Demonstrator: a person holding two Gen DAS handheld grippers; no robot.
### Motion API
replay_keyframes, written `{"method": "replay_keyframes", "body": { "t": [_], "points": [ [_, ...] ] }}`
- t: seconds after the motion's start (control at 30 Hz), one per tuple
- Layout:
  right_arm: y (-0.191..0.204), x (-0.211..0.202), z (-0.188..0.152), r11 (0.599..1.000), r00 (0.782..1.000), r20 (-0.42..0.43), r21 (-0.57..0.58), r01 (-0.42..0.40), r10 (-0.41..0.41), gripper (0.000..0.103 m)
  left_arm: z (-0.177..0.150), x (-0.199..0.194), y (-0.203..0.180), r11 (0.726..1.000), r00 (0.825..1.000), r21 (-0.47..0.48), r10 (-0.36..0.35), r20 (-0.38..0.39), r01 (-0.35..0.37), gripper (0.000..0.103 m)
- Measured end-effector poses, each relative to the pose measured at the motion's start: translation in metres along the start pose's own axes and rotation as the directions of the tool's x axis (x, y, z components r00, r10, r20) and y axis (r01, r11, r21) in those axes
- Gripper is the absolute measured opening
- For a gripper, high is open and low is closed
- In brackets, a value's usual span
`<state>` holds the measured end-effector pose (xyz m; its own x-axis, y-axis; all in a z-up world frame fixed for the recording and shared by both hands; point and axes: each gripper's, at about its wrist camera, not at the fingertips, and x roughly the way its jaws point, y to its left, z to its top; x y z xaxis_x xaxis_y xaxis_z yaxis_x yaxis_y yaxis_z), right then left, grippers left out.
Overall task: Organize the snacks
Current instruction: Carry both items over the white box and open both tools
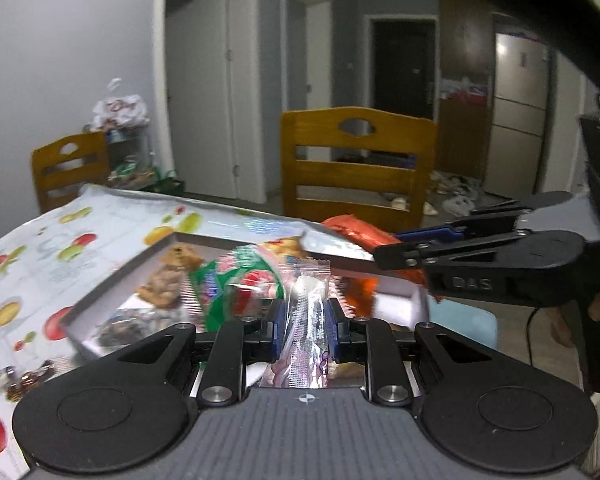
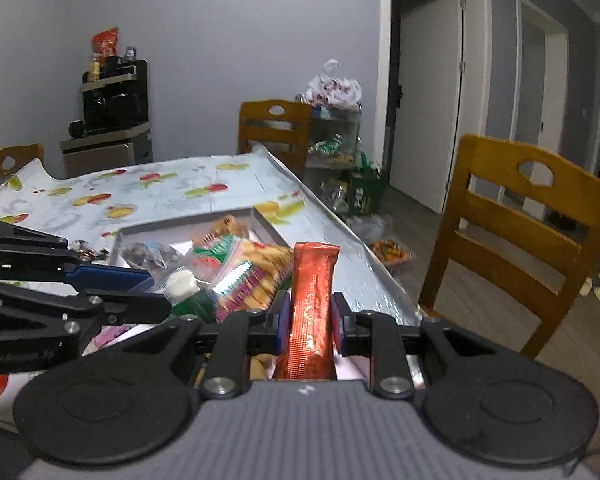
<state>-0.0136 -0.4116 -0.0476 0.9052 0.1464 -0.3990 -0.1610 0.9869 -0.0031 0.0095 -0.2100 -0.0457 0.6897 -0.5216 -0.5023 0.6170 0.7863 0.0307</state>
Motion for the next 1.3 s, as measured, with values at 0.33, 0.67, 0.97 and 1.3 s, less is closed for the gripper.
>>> {"method": "replay_keyframes", "body": {
  "t": [0.33,0.67,0.97,1.3],
  "points": [
    [-0.003,0.026,-0.009,0.999,1.0,-0.024,0.035,-0.011,0.012,0.022,-0.01,0.02,-0.013,0.997,0.998,0.046,-0.059,-0.008,0.059,0.024],
    [0.007,0.036,-0.012,1.0,0.999,-0.035,-0.004,-0.009,0.008,0.022,-0.02,0.021,-0.01,0.998,0.997,0.028,-0.058,-0.052,0.059,0.025],
    [0.005,0.036,-0.013,1.0,0.999,-0.053,0.011,0.005,-0.004,0.022,-0.021,0.017,-0.006,0.998,0.997,0.011,-0.064,-0.047,0.064,0.034],
    [0.006,0.03,-0.009,1.0,0.999,-0.047,0.025,-0.011,0.012,0.055,-0.02,0.008,0.001,0.999,0.999,-0.018,-0.049,-0.015,0.049,0.063]
  ]
}}
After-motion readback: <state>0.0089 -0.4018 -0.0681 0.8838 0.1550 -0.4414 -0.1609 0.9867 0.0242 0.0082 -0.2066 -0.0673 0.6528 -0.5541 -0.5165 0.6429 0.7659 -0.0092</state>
